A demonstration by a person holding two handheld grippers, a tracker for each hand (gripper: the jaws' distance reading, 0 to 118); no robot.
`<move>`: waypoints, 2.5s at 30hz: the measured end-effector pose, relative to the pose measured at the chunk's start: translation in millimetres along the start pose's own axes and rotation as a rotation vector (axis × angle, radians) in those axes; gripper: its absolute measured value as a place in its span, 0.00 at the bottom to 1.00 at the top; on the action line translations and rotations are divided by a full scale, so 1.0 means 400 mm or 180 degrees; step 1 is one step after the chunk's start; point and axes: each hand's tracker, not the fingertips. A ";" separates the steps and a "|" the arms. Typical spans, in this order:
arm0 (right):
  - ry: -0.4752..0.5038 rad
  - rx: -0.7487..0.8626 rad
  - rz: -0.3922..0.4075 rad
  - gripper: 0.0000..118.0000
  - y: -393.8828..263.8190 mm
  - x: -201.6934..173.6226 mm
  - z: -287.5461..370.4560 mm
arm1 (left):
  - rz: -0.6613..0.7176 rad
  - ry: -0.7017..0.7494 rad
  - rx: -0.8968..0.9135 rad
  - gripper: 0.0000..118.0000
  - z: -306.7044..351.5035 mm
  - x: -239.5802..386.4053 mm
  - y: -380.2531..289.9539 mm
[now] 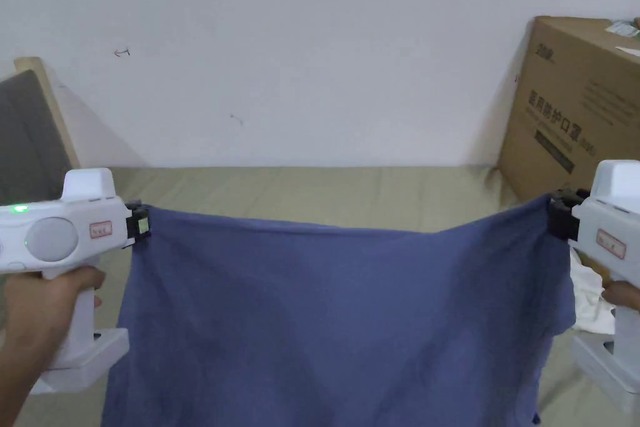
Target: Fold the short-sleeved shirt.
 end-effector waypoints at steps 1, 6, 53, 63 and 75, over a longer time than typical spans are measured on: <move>0.0004 0.0088 0.0005 0.02 0.030 -0.007 0.001 | 0.0001 0.0020 0.0090 0.02 0.019 -0.006 0.032; -0.0051 0.0569 0.0023 0.02 0.177 -0.035 0.004 | -0.0061 0.0118 0.0459 0.02 0.093 -0.009 0.189; 0.0141 -0.1024 -0.0497 0.02 -0.548 -0.011 -0.096 | 0.0041 0.0221 -0.1083 0.02 -0.172 -0.065 -0.524; 0.0193 -0.1385 -0.0728 0.02 -0.708 -0.017 0.181 | 0.0102 0.0342 -0.1408 0.02 0.022 -0.135 -0.735; 0.0326 -0.1496 -0.0660 0.02 -0.770 -0.020 0.412 | 0.0124 0.0339 -0.1430 0.02 0.215 -0.161 -0.837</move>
